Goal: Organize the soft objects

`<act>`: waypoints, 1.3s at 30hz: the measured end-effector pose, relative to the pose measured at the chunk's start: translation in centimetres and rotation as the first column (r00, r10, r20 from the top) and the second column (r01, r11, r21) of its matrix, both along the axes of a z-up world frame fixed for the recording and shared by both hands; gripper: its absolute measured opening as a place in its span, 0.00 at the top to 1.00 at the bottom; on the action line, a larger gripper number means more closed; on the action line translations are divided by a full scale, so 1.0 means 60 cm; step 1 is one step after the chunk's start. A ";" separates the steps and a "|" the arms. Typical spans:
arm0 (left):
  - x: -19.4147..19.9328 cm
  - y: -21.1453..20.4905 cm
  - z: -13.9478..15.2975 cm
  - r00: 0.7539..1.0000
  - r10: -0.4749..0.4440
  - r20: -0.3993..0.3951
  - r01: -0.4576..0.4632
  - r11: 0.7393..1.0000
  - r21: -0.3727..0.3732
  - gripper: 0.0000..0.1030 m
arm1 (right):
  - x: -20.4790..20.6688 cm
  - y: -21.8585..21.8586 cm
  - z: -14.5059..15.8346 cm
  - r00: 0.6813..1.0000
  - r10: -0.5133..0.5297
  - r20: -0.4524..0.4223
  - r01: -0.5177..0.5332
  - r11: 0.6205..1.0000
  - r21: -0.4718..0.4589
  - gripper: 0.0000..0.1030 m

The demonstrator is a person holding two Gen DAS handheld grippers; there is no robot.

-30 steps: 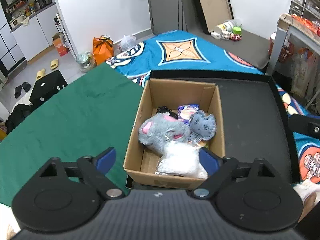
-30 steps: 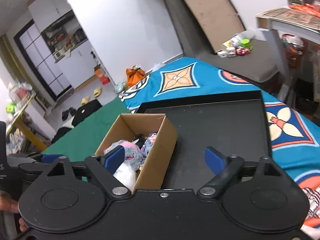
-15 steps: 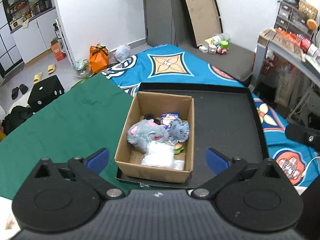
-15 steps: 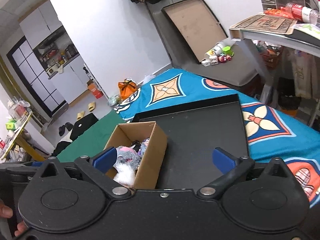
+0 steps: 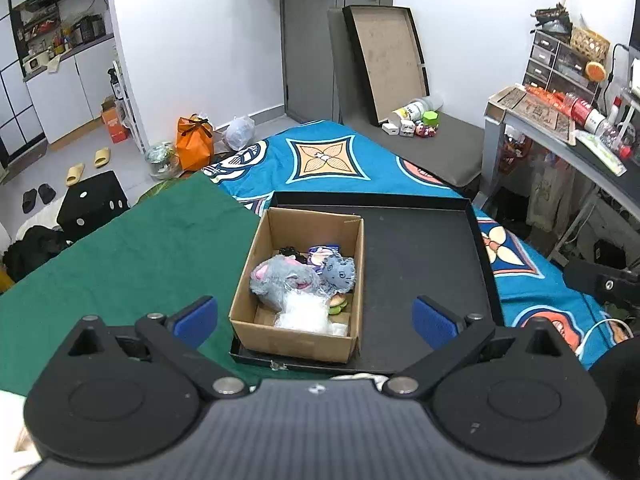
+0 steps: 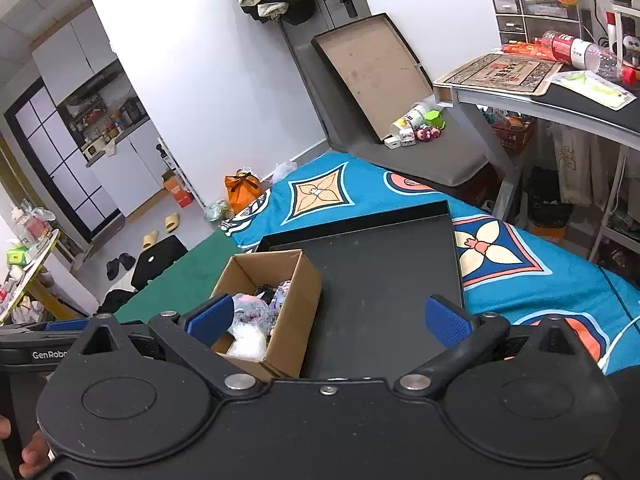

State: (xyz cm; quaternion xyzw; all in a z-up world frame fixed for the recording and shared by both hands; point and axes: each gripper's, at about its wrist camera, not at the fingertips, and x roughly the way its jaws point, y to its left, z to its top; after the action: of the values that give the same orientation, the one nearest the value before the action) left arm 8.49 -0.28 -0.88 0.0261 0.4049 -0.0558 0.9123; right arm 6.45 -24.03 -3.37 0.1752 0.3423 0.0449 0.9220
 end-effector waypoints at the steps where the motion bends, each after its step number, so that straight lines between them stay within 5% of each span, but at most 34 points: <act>1: -0.004 0.001 0.003 1.000 0.001 0.001 -0.001 1.000 -0.003 0.01 | -0.003 0.000 0.003 1.000 -0.003 -0.002 0.003 1.000 -0.007 0.00; 39: -0.143 0.036 0.076 0.993 0.017 0.117 -0.011 0.998 -0.055 0.01 | -0.124 0.024 0.059 0.999 0.020 0.036 -0.017 0.996 -0.086 0.00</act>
State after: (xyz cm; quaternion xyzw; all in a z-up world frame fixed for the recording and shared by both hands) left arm -0.06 1.91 3.67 0.0018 0.3491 -0.0587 0.9353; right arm -1.00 -22.58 0.16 0.1314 0.3284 0.0418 0.9344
